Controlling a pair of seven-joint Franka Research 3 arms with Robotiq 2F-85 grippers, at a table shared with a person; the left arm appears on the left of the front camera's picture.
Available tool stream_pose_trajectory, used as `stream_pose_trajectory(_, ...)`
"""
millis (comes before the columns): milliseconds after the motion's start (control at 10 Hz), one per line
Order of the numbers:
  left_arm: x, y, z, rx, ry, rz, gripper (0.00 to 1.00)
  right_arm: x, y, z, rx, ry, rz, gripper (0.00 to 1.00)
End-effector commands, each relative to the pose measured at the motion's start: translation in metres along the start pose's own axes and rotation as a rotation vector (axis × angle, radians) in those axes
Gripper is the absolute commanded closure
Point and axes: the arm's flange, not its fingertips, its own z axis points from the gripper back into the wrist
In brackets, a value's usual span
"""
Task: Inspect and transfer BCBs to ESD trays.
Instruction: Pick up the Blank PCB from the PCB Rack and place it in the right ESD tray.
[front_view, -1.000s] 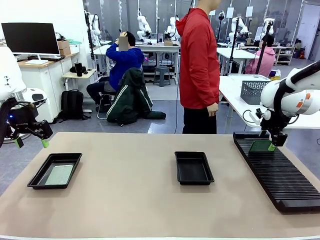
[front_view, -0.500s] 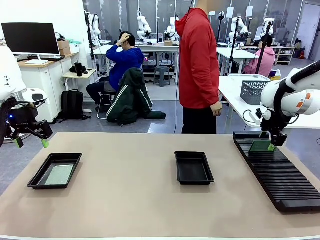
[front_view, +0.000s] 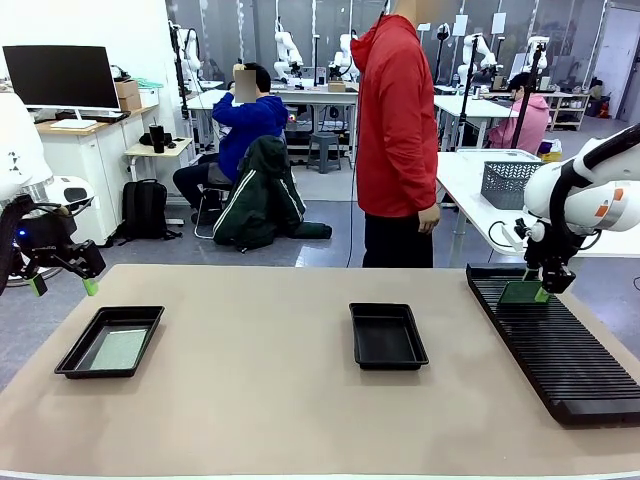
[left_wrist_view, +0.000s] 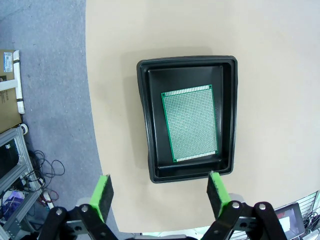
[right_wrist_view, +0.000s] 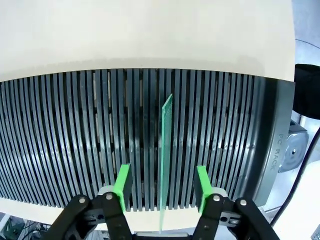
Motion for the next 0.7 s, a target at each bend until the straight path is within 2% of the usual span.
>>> stream_pose_trajectory(0,0.0003,0.0010,-0.0022,0.004,-0.011,0.003,0.00,-0.0001,-0.0037,-0.0001,-0.016,0.005,-0.013,0.45)
stream_pose_trajectory(100,0.0003,0.0010,-0.0022,0.004,-0.011,0.003,0.00,-0.0001,-0.0038,0.0008,-0.015,0.006,-0.013,0.54)
stream_pose_trajectory(200,0.0003,0.0010,-0.0022,0.004,-0.011,0.003,0.00,-0.0005,-0.0042,0.0016,-0.016,0.008,-0.017,0.56)
stream_pose_trajectory(300,0.0003,0.0010,-0.0022,0.004,-0.011,0.003,0.00,-0.0006,-0.0047,0.0017,-0.013,0.012,-0.018,0.65)
stream_pose_trajectory(400,0.0003,0.0010,-0.0022,0.004,-0.011,0.003,0.00,-0.0014,-0.0054,0.0014,-0.009,0.013,-0.021,0.68)
stream_pose_trajectory(500,0.0003,0.0010,-0.0022,0.004,-0.011,0.003,0.00,-0.0013,-0.0053,0.0014,-0.007,0.013,-0.019,0.77)
stream_pose_trajectory(600,0.0003,0.0010,-0.0022,0.004,-0.011,0.003,0.00,-0.0008,-0.0051,0.0014,-0.005,0.016,-0.019,0.79)
